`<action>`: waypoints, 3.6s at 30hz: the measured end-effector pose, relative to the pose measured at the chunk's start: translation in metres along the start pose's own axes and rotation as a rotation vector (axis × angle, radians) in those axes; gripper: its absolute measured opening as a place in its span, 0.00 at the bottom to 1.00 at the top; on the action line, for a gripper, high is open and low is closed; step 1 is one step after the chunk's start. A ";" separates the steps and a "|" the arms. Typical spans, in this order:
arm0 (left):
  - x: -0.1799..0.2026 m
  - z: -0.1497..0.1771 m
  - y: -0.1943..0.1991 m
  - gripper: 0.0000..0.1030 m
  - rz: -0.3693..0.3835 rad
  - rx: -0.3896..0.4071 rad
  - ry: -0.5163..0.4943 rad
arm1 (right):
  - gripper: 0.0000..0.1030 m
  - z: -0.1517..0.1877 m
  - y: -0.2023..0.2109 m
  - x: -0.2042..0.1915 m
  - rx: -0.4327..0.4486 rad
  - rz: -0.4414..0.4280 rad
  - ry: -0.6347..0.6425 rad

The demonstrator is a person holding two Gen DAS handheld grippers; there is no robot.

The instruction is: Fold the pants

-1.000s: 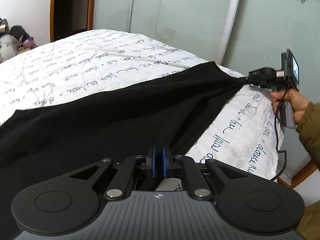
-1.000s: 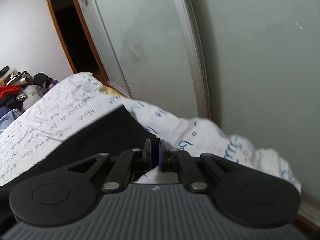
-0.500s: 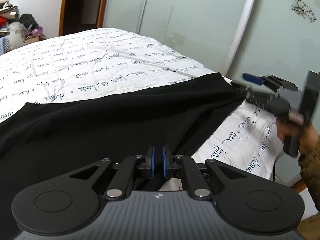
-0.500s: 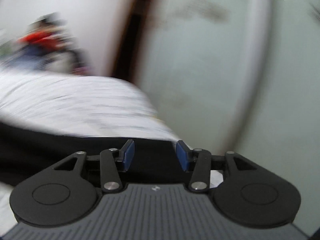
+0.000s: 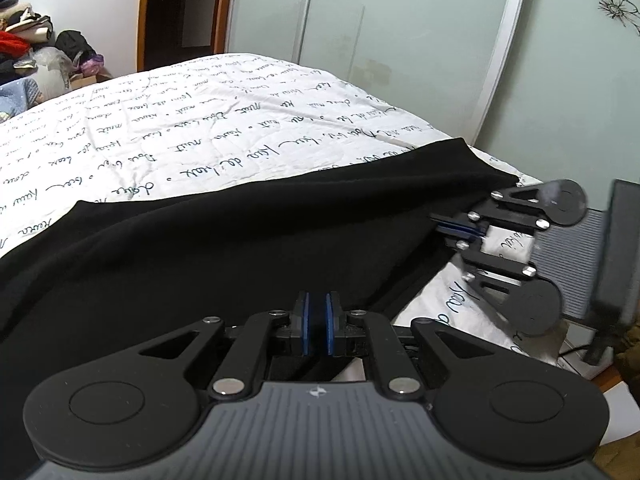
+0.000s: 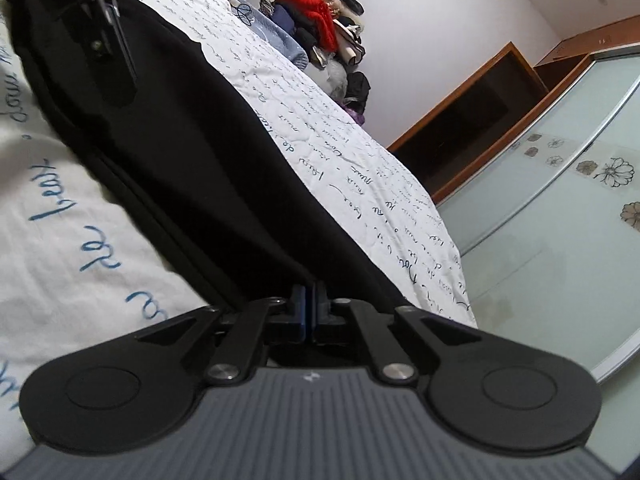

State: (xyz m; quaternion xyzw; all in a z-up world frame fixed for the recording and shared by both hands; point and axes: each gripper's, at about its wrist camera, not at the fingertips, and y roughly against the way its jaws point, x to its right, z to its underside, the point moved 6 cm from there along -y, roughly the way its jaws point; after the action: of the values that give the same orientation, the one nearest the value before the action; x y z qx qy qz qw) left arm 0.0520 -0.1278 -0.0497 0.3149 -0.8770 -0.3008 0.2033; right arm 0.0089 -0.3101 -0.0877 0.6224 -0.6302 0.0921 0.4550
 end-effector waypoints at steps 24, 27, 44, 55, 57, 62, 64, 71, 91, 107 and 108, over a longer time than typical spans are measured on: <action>-0.051 0.027 0.022 0.08 -0.107 -0.090 0.061 | 0.52 0.032 0.009 0.038 -0.113 -0.178 -0.387; -0.053 0.038 0.033 0.08 -0.102 -0.100 0.035 | 0.50 0.025 0.019 0.039 -0.104 -0.160 -0.352; -0.159 0.071 0.140 0.08 -0.377 0.045 0.356 | 0.25 -0.101 0.042 -0.100 0.236 -0.412 0.044; -0.177 0.082 0.160 0.08 -0.428 0.097 0.425 | 0.04 -0.116 0.042 -0.129 0.219 -0.471 0.057; -0.186 0.084 0.165 0.08 -0.422 0.108 0.465 | 0.04 -0.116 0.052 -0.125 0.230 -0.524 0.027; -0.199 0.090 0.177 0.09 -0.445 0.129 0.524 | 0.05 -0.111 0.047 -0.131 0.180 -0.518 0.046; -0.205 0.091 0.186 0.09 -0.479 0.150 0.534 | 0.06 -0.118 0.054 -0.126 0.197 -0.550 0.016; -0.238 0.103 0.220 0.09 -0.538 0.227 0.704 | 0.23 -0.177 0.083 -0.136 0.406 -0.595 0.045; -0.242 0.120 0.231 0.09 -0.568 0.203 0.707 | 0.07 -0.267 0.047 -0.305 0.572 -0.433 0.472; -0.211 0.078 0.206 0.09 -0.609 0.173 0.561 | 0.47 -0.267 0.065 -0.245 0.481 -0.781 0.055; -0.207 0.075 0.198 0.09 -0.595 0.161 0.543 | 0.49 -0.260 0.070 -0.227 0.491 -0.785 0.006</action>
State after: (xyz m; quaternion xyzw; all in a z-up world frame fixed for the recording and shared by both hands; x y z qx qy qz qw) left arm 0.0745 0.1645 -0.0090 0.6377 -0.6828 -0.1830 0.3061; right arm 0.0251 0.0409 -0.0642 0.9030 -0.3051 0.0610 0.2964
